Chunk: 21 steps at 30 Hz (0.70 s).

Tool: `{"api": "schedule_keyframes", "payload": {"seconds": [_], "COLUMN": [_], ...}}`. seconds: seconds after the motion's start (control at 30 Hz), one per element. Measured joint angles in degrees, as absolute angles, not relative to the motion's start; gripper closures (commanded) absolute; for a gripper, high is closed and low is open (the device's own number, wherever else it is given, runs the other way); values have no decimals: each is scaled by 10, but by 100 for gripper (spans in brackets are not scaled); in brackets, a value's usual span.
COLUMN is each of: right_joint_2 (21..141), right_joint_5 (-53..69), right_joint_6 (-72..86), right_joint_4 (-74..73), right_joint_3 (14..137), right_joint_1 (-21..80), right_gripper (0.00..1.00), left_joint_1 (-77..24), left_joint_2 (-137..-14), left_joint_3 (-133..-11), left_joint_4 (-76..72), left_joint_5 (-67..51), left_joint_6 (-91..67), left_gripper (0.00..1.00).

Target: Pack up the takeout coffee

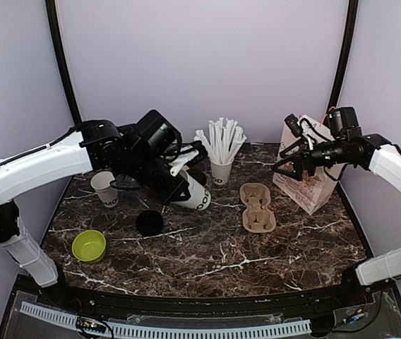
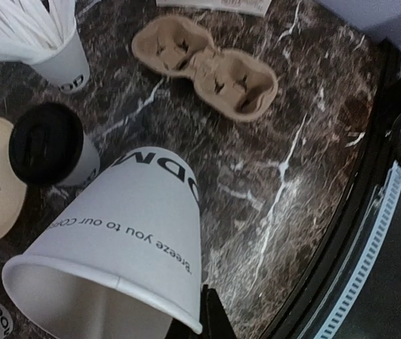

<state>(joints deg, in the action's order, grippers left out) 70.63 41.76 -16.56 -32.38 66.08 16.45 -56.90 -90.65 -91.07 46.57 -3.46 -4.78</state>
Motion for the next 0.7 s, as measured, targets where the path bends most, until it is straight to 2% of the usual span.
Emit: {"api": "schedule_keyframes", "payload": {"seconds": [0.27,0.47,0.7], "right_joint_2": [708,715,714], "right_joint_5": [402,403,405], "right_joint_6": [-191,-195,-199], "right_joint_4": [-328,-329,-327], "right_joint_3": [644,643,634], "right_joint_1": [164,164,164], "right_gripper": [13,13,13], "left_joint_1": [-643,-675,-681], "left_joint_2": [-1025,-1126,-1170], "left_joint_3": [-995,-1053,-1059], "left_joint_4": [630,663,681], "left_joint_5": [40,73,89], "left_joint_6": [-1,31,59], "left_gripper": [100,100,98]}}
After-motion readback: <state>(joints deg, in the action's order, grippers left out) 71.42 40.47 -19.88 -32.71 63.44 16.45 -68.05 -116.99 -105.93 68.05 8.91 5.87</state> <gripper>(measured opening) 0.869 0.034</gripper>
